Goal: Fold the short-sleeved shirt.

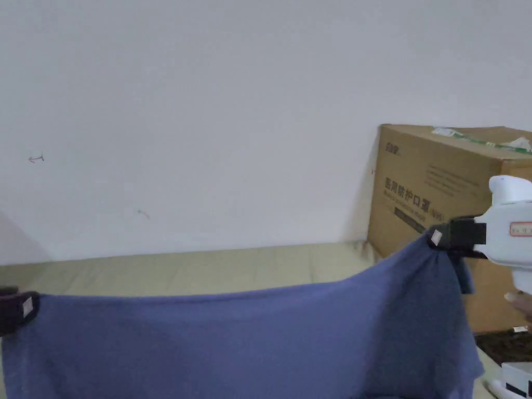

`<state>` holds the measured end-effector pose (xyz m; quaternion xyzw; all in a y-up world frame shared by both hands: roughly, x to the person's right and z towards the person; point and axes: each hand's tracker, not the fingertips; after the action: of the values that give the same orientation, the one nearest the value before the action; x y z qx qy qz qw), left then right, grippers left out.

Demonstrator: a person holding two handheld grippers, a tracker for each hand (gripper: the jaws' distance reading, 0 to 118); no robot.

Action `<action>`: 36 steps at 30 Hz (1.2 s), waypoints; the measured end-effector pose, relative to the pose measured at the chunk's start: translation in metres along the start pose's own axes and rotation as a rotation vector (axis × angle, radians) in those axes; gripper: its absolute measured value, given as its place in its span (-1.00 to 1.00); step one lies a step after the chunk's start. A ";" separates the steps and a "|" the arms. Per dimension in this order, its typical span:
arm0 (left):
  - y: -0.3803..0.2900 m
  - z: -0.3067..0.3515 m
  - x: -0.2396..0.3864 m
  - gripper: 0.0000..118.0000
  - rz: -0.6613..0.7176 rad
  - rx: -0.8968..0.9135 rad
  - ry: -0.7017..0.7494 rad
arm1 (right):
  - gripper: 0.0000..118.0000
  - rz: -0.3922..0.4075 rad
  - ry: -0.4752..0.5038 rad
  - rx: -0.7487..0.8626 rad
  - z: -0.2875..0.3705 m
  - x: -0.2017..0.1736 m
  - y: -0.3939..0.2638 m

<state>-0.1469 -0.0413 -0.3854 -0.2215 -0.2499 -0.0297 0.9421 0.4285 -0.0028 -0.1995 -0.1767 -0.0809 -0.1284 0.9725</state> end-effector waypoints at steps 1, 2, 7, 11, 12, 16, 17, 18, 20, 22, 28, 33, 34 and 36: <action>0.016 0.001 -0.001 -0.97 0.000 0.008 0.000 | -1.00 0.030 -0.011 0.018 0.002 -0.007 0.015; 0.030 -0.002 -0.003 -0.97 0.003 0.017 0.003 | -1.00 0.057 -0.022 0.037 0.003 -0.013 0.029; 0.098 -0.007 -0.004 -0.97 -0.053 0.085 0.034 | -1.00 0.023 -0.012 0.092 -0.015 -0.025 0.090; 0.137 -0.027 -0.010 -0.97 -0.055 0.103 0.054 | -1.00 0.023 -0.038 0.131 -0.041 -0.031 0.133; 0.146 -0.034 -0.014 -0.97 -0.040 0.112 0.063 | -1.00 0.025 -0.043 0.135 -0.049 -0.033 0.144; 0.176 -0.067 -0.021 -0.97 0.017 0.134 0.115 | -1.00 0.030 -0.060 0.175 -0.083 -0.041 0.184; 0.182 -0.075 -0.025 -0.97 0.035 0.148 0.115 | -1.00 0.031 -0.065 0.189 -0.091 -0.045 0.193; 0.187 -0.083 -0.024 -0.97 0.049 0.165 0.111 | -1.00 0.038 -0.074 0.198 -0.099 -0.050 0.201; 0.198 -0.100 -0.028 -0.97 0.057 0.189 0.119 | -1.00 0.068 -0.096 0.223 -0.116 -0.053 0.219; 0.208 -0.117 -0.031 -0.97 0.061 0.211 0.140 | -1.00 0.080 -0.100 0.242 -0.130 -0.058 0.232; 0.228 -0.151 -0.025 -0.97 0.070 0.282 0.175 | -1.00 0.124 -0.163 0.318 -0.171 -0.055 0.256; 0.217 -0.181 -0.019 -0.97 0.035 0.278 0.201 | -1.00 0.172 -0.189 0.324 -0.205 -0.053 0.235; 0.208 -0.192 -0.023 -0.97 0.039 0.263 0.206 | -1.00 0.170 -0.188 0.312 -0.216 -0.049 0.223; 0.179 -0.213 -0.024 -0.97 0.074 0.198 0.200 | -1.00 0.149 -0.168 0.245 -0.237 -0.040 0.190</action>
<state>-0.0407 0.0264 -0.6347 -0.1324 -0.1483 0.0079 0.9800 0.4696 0.0913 -0.4877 -0.0724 -0.1636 -0.0297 0.9834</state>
